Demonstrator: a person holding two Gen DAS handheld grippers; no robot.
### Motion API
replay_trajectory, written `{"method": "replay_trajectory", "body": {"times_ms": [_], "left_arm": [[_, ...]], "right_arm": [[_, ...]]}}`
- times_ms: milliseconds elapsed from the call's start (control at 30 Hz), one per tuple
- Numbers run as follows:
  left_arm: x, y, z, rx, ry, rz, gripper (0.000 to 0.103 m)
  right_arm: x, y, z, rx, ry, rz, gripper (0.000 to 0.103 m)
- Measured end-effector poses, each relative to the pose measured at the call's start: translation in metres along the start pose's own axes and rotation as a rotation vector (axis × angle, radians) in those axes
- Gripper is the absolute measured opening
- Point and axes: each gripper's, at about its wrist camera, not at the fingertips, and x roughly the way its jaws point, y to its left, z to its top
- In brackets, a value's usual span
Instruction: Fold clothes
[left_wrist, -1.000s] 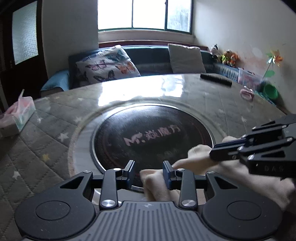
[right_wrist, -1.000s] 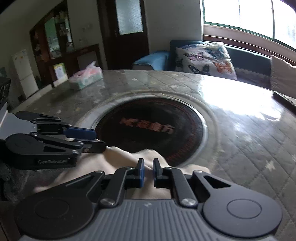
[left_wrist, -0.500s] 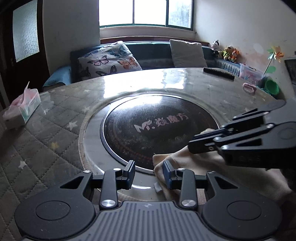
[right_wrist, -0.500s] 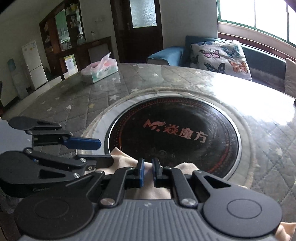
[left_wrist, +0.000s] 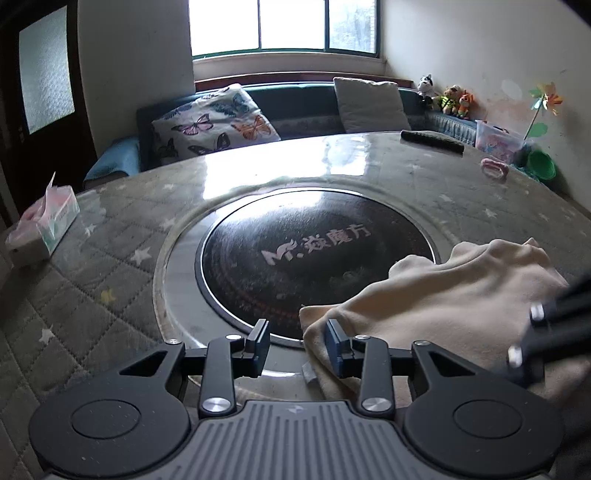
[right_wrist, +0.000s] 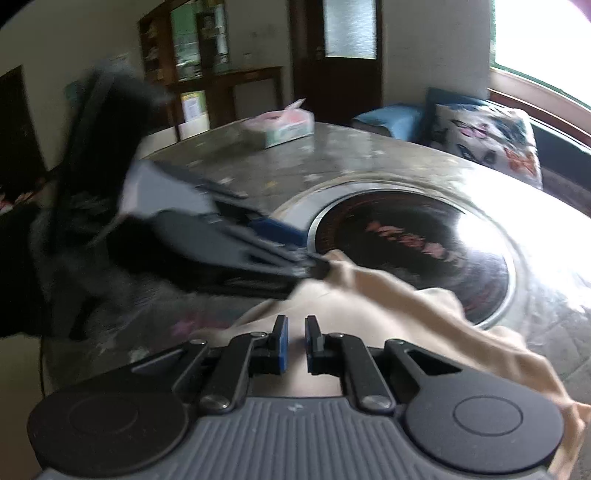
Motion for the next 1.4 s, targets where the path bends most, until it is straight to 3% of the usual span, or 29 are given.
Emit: {"method": "replay_trajectory", "body": {"times_ms": [333, 533, 800, 1000, 1133, 1400], "left_arm": [[0.001, 0.000, -0.001, -0.011, -0.002, 0.008, 0.037], [-0.015, -0.005, 0.003, -0.016, -0.046, 0.003, 0.035], [-0.039, -0.037, -0.001, 0.050, -0.091, -0.084, 0.035], [-0.035, -0.056, -0.015, 0.078, -0.049, -0.130, 0.035], [-0.032, -0.057, -0.020, 0.076, -0.033, -0.128, 0.035], [-0.035, -0.052, -0.018, 0.058, -0.031, -0.117, 0.035]], "right_arm": [[0.002, 0.049, -0.012, -0.168, -0.025, -0.004, 0.011], [-0.031, 0.033, -0.018, -0.093, -0.054, -0.010, 0.011], [-0.091, -0.010, -0.055, 0.085, -0.070, -0.191, 0.013], [-0.109, -0.051, -0.090, 0.254, -0.047, -0.312, 0.013], [-0.115, -0.068, -0.111, 0.320, -0.021, -0.326, 0.011], [-0.110, -0.083, -0.091, 0.314, -0.080, -0.328, 0.011]]}}
